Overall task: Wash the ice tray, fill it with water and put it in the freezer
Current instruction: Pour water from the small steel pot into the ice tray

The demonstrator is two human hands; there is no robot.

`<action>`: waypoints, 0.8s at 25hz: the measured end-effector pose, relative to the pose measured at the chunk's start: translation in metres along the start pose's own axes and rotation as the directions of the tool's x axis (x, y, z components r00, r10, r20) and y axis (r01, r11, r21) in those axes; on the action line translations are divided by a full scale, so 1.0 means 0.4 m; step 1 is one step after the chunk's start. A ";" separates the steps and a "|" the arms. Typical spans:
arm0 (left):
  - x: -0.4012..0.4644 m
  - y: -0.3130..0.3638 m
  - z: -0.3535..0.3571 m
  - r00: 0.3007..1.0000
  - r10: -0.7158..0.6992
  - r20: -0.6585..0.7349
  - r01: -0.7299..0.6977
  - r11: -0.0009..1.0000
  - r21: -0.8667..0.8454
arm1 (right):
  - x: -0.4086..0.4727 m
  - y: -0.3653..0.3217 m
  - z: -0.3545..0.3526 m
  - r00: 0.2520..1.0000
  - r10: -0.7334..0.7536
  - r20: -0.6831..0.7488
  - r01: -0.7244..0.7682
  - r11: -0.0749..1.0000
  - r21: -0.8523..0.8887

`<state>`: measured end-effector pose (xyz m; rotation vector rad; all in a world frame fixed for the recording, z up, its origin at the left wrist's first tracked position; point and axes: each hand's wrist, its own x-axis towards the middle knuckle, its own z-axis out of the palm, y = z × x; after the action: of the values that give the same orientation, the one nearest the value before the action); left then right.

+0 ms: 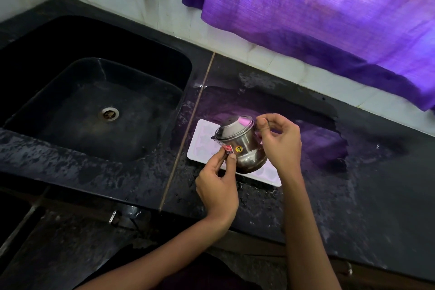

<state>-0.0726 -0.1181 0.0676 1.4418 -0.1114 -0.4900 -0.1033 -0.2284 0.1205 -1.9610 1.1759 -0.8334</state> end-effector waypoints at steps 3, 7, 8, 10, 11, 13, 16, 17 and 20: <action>0.006 -0.002 0.001 0.999 0.045 0.021 -0.045 0.999 0.000 | 0.000 0.027 -0.008 0.999 0.032 -0.025 -0.027 0.981 0.192; 0.025 0.008 -0.004 0.996 0.077 0.050 -0.075 0.996 -0.045 | -0.001 0.053 -0.005 0.997 0.067 -0.048 -0.041 0.906 0.421; 0.032 0.011 -0.004 0.995 0.086 0.059 -0.083 0.995 -0.053 | -0.001 0.059 -0.002 0.995 0.086 -0.050 -0.054 0.886 0.460; 0.047 0.016 -0.004 0.992 0.105 0.076 -0.101 0.993 -0.056 | -0.002 0.066 0.009 0.992 0.118 -0.051 -0.075 0.849 0.524; 0.056 0.018 -0.003 0.990 0.114 0.087 -0.110 0.993 -0.050 | -0.003 0.069 0.014 0.990 0.130 -0.050 -0.082 0.832 0.549; 0.075 0.019 -0.006 0.984 0.134 0.119 -0.130 0.991 -0.035 | -0.001 0.077 0.028 0.989 0.141 -0.044 -0.087 0.799 0.596; 0.110 0.029 -0.009 0.968 0.152 0.199 -0.155 0.988 -0.002 | 0.012 0.088 0.039 0.988 0.152 -0.027 -0.096 0.744 0.661; 0.124 0.035 -0.009 0.960 0.158 0.230 -0.165 0.986 0.011 | 0.019 0.092 0.042 0.988 0.151 -0.023 -0.096 0.732 0.674; 0.176 0.048 -0.002 0.936 0.168 0.311 -0.190 0.981 0.042 | 0.045 0.100 0.053 0.989 0.145 -0.018 -0.092 0.714 0.695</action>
<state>-0.0041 -0.1437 0.0708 1.4012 -0.5093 -0.5607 -0.0980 -0.2536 0.0794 -1.2237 0.8324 -1.0884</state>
